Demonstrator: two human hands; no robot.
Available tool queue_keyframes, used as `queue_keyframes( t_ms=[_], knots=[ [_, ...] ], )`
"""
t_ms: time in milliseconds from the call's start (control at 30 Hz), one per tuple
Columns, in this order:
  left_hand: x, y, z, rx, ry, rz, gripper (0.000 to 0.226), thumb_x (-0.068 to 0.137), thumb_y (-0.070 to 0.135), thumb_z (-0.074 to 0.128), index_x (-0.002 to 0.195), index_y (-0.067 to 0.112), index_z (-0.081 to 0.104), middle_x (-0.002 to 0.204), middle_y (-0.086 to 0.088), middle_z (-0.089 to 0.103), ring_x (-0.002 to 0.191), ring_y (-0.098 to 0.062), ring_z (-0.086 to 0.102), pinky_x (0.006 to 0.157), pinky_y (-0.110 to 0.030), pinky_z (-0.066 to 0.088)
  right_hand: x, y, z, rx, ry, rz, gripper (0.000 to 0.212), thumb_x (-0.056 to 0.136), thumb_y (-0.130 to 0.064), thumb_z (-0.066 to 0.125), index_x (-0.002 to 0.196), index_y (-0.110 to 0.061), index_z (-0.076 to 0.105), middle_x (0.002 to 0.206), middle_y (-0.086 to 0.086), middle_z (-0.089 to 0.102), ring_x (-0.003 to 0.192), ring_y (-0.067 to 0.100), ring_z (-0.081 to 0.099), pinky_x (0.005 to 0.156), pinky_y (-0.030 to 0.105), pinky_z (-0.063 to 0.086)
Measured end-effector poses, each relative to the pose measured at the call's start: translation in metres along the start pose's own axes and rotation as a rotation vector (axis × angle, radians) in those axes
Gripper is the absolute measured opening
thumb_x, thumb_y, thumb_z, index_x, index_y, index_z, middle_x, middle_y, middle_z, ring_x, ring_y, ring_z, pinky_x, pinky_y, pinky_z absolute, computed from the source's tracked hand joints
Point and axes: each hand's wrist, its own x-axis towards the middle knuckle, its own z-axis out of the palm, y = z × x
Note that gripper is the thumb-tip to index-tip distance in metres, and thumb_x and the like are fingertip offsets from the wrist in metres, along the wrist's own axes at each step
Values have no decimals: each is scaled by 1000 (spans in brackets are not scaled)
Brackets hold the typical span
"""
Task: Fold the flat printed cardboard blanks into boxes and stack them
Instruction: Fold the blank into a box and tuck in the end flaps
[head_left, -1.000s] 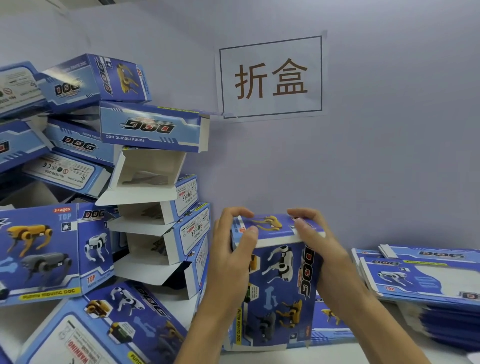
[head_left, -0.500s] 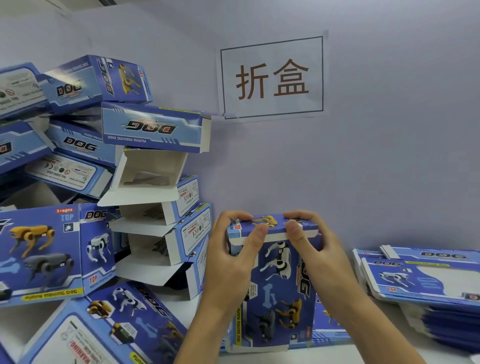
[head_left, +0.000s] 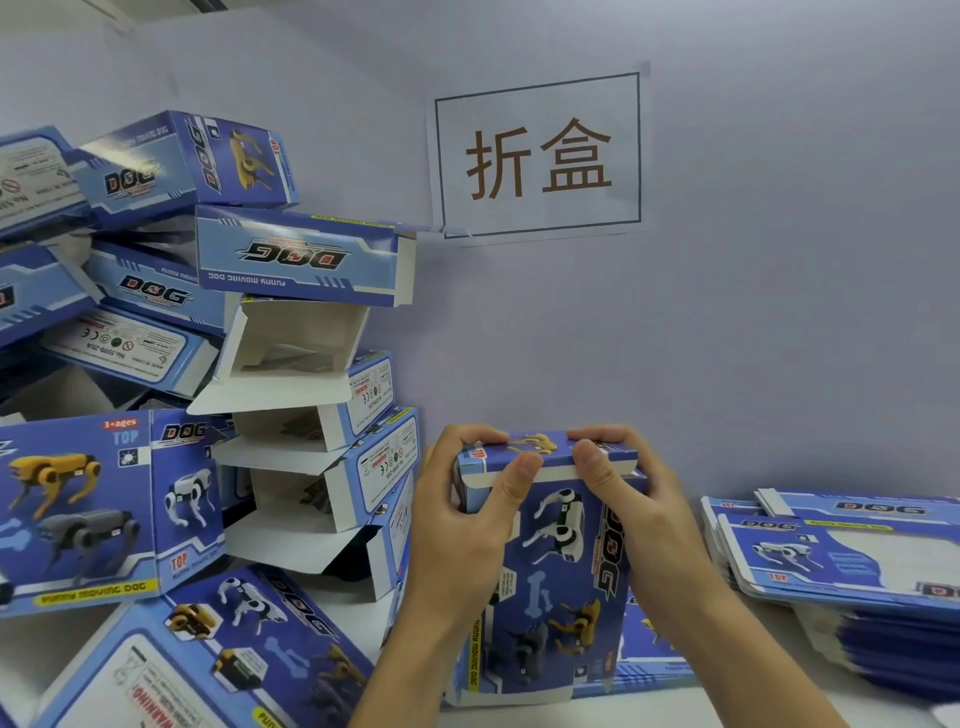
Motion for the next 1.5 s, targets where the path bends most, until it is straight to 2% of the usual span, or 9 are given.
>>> queue_keyframes(
  t_ms=[200, 300, 500, 600, 800, 933, 1033, 1200, 1500],
  knots=[
    [2, 2, 1, 20, 65, 30, 42, 72, 53, 67, 97, 19, 62, 84, 16, 66, 65, -1, 63, 57, -18, 51, -1, 3, 4, -61, 26, -41, 30, 71, -57, 65, 92, -35, 63, 86, 10, 76, 77, 30, 75, 63, 45, 63],
    [1, 1, -1, 14, 29, 15, 40, 74, 51, 69, 98, 20, 61, 81, 11, 66, 58, -7, 60, 53, -21, 52, 0, 4, 3, -27, 17, -25, 30, 73, -52, 67, 94, -31, 64, 89, 11, 75, 78, 33, 75, 62, 44, 62],
    [-1, 1, -5, -13, -26, -50, 26, 82, 50, 74, 96, 32, 62, 109, -11, 64, 87, -46, 64, 60, -45, 57, 0, 4, 1, 59, -2, 53, 23, 79, -33, 78, 94, -23, 63, 92, 14, 74, 77, 38, 74, 56, 39, 59],
    [-1, 1, -8, -41, -46, -71, 30, 78, 55, 71, 95, 31, 63, 112, -9, 62, 94, -39, 68, 72, -66, 54, 0, 5, 0, 66, 13, 68, 21, 75, -34, 68, 92, -22, 64, 96, 16, 74, 79, 40, 73, 59, 39, 60],
    [2, -2, -12, -185, -58, -135, 33, 80, 56, 60, 94, 27, 68, 115, -12, 66, 107, -32, 69, 87, -67, 53, -2, 4, 1, 62, 17, 68, 28, 79, -41, 76, 96, -23, 62, 96, 14, 74, 81, 37, 74, 60, 42, 61],
    [2, 1, -11, -146, -80, -115, 31, 79, 59, 61, 91, 32, 71, 123, -4, 61, 115, -29, 64, 90, -61, 54, -2, 4, 0, 75, 42, 54, 22, 83, -44, 71, 94, -26, 64, 95, 13, 74, 81, 34, 74, 58, 39, 60],
    [0, 5, -6, -94, -68, -72, 28, 81, 59, 67, 88, 33, 73, 126, 2, 57, 123, -23, 58, 88, -44, 58, -2, 4, -2, 65, 47, 33, 27, 81, -47, 75, 96, -27, 64, 95, 13, 74, 82, 33, 74, 59, 38, 60],
    [1, 6, 5, -73, -19, -8, 30, 79, 36, 61, 92, 11, 72, 126, -5, 54, 104, 14, 58, 66, -6, 51, -1, 5, -5, 27, 49, -15, 38, 72, -52, 64, 100, -27, 61, 93, 12, 75, 79, 33, 75, 56, 36, 60],
    [-2, 4, 14, -53, -13, -9, 38, 81, 40, 54, 101, 12, 71, 132, -1, 49, 109, 16, 54, 64, -14, 55, 1, 5, -8, 75, 47, 4, 41, 72, -52, 66, 101, -23, 60, 93, 14, 74, 78, 33, 74, 57, 37, 59]
  ],
)
